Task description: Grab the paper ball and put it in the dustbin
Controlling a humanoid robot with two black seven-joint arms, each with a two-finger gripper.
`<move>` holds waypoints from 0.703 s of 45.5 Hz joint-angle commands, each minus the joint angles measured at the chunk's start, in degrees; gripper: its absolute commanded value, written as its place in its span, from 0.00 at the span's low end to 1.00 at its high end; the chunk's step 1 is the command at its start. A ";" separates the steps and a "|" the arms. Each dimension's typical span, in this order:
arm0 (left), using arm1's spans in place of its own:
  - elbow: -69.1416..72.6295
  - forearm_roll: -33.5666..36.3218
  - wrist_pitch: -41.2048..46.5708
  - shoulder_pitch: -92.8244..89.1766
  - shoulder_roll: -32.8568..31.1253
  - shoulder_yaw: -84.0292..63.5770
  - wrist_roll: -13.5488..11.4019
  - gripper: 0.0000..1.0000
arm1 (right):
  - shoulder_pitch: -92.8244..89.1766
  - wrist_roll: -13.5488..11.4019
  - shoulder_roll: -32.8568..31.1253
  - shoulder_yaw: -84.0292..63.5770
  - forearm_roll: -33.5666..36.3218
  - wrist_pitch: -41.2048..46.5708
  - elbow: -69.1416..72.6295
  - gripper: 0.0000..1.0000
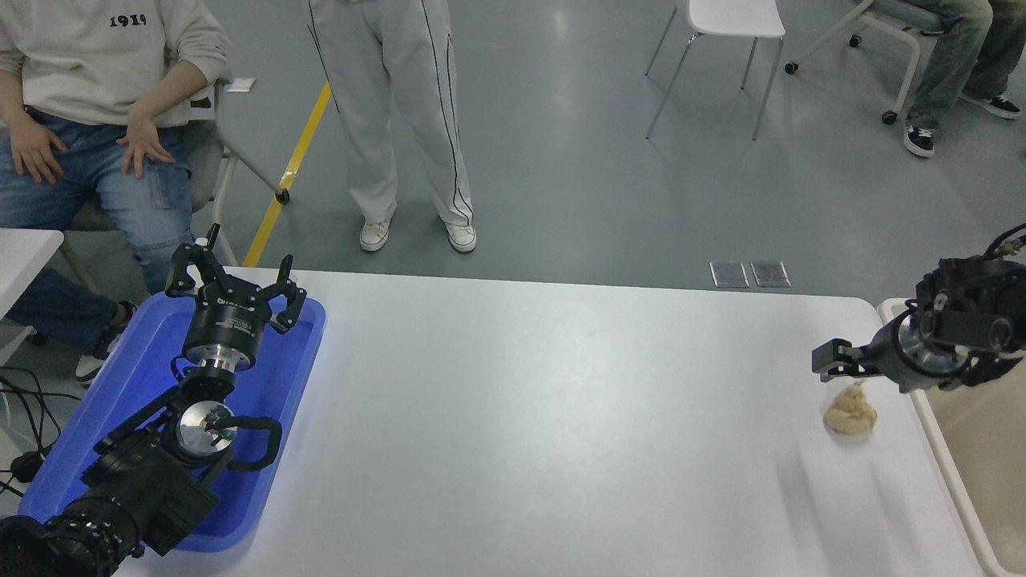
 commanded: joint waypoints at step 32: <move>0.00 0.00 0.00 0.00 0.00 0.00 -0.09 1.00 | -24.77 -0.08 12.01 10.40 0.89 -9.53 -26.76 0.99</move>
